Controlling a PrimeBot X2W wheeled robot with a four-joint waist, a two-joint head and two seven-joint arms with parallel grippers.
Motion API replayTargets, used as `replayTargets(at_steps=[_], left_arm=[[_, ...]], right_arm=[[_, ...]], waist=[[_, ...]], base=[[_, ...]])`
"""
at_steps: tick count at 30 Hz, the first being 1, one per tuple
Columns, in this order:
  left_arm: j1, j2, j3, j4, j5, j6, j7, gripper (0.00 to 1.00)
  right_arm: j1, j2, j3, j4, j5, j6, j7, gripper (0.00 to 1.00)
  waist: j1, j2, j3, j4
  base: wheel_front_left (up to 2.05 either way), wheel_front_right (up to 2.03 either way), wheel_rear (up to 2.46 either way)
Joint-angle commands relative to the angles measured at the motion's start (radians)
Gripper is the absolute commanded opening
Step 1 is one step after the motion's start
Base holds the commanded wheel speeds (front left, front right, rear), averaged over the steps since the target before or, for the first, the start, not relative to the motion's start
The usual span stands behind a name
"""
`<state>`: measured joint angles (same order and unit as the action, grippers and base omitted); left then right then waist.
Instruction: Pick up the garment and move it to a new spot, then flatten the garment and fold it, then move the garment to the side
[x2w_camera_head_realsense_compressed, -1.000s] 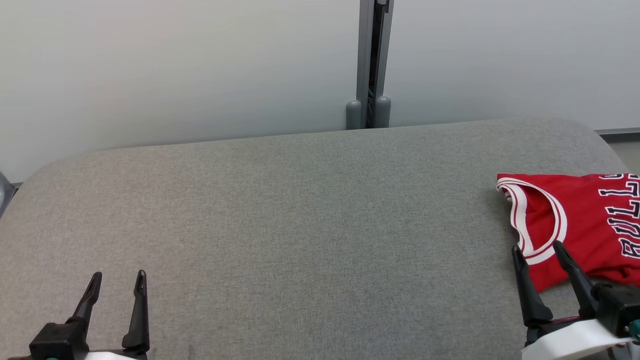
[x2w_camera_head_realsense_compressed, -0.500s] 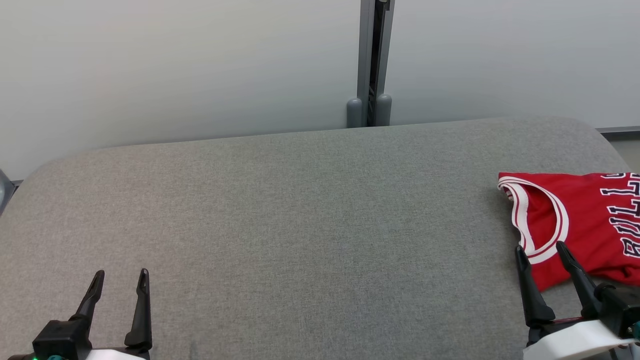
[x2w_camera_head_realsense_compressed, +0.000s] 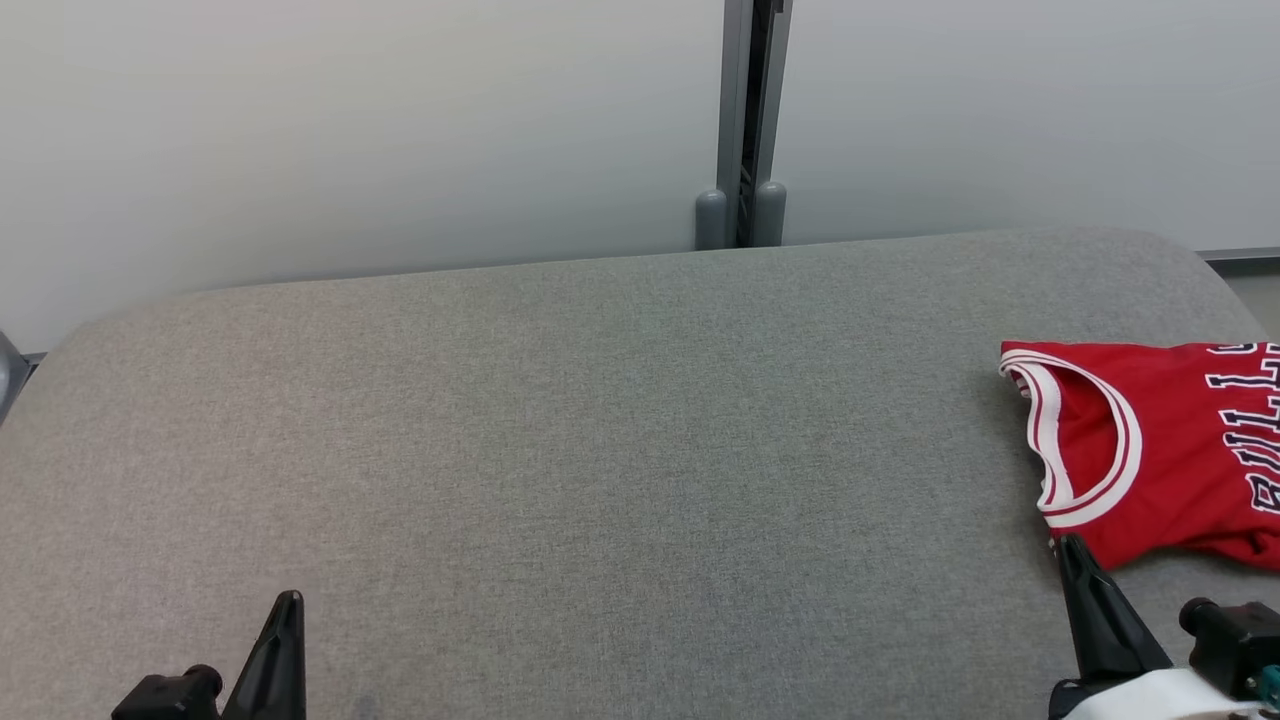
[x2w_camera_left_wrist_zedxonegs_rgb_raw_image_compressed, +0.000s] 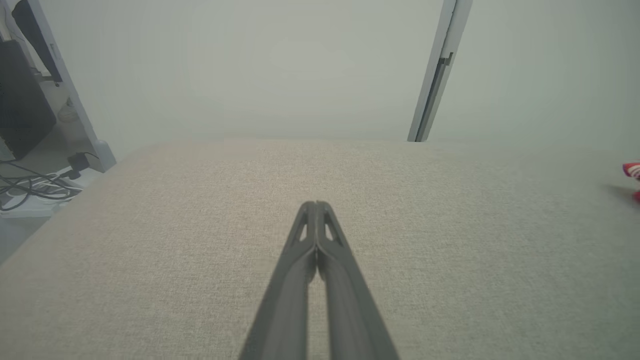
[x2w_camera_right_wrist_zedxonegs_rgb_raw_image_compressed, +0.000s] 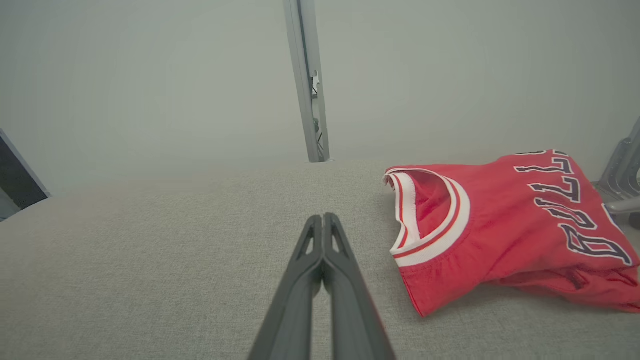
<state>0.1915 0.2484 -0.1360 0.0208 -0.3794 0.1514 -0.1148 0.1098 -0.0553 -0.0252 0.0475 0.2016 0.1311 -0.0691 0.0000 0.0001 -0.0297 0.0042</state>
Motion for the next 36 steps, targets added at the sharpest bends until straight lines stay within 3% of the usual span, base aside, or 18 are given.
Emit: replayTargets(at_steps=[1,36], left_arm=[[-0.019,0.005,0.001,-0.009,-0.049,-0.012,-0.007,0.0],[-0.088,-0.077,-0.06,0.032,-0.536,-0.124,-0.054,0.0]], right_arm=[[-0.014,-0.01,-0.015,-0.013,0.064,0.0,0.015,0.0],[-0.051,-0.005,-0.209,0.037,0.624,0.0,0.232,0.0]], waist=[[0.0,-0.0001,0.001,0.0],[0.0,-0.0001,0.014,-0.001]], base=[[0.0,0.0,0.0],[0.0,0.0,0.0]])
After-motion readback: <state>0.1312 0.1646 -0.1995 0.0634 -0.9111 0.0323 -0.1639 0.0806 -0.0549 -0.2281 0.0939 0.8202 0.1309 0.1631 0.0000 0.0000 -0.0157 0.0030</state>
